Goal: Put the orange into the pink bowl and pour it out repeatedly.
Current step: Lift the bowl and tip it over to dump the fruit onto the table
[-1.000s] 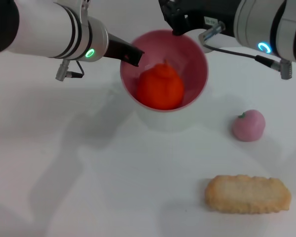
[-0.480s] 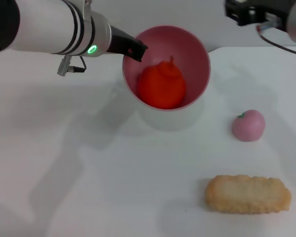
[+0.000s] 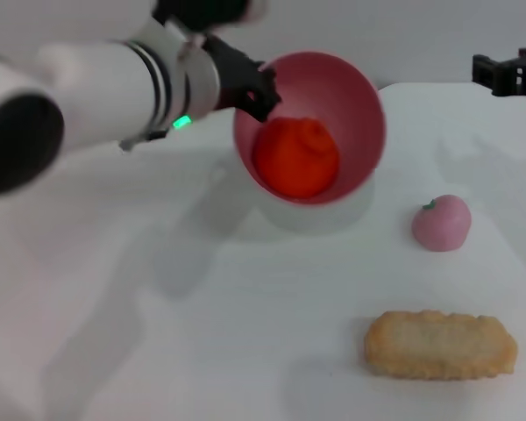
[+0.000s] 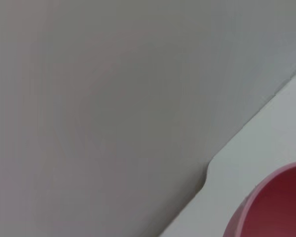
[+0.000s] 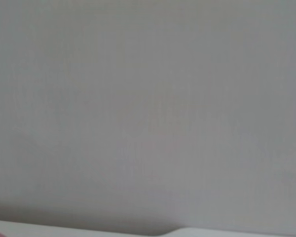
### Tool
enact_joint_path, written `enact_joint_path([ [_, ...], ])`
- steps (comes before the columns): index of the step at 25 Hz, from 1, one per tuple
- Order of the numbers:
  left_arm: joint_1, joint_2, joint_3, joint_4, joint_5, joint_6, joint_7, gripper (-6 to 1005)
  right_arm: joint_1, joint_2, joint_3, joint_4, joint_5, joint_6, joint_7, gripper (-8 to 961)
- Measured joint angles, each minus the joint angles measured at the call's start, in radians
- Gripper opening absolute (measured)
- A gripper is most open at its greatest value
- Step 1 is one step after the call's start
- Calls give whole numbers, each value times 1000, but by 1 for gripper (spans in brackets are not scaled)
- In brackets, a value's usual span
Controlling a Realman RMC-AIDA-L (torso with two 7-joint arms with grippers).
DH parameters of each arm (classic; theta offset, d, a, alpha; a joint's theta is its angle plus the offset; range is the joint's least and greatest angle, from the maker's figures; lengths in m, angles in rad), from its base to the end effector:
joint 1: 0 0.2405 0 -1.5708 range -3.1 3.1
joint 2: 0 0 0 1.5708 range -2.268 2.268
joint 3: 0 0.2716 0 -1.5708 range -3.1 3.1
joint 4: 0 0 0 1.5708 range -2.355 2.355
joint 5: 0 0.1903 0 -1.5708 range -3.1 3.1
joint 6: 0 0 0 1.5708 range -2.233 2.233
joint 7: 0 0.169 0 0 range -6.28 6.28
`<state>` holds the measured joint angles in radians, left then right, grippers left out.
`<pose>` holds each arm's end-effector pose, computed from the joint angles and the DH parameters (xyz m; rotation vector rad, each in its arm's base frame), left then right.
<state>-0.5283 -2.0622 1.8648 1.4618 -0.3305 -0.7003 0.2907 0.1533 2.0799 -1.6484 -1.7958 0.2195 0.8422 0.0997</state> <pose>-0.1186 0.3969 -0.0605 -2.2987 -0.2959 -0.0508 0.2056 0.3551 0.0368 -1.8333 0.9574 0.2332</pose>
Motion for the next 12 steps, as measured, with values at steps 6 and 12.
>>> enact_joint_path([
  [6,26,0,52,-24,10,82,55,38,-31,0,33,30,42,-20,-59,567],
  [12,63,-2,93,-69,32,227,141,38,-37,-1,37,103,49,-63,-97,572],
])
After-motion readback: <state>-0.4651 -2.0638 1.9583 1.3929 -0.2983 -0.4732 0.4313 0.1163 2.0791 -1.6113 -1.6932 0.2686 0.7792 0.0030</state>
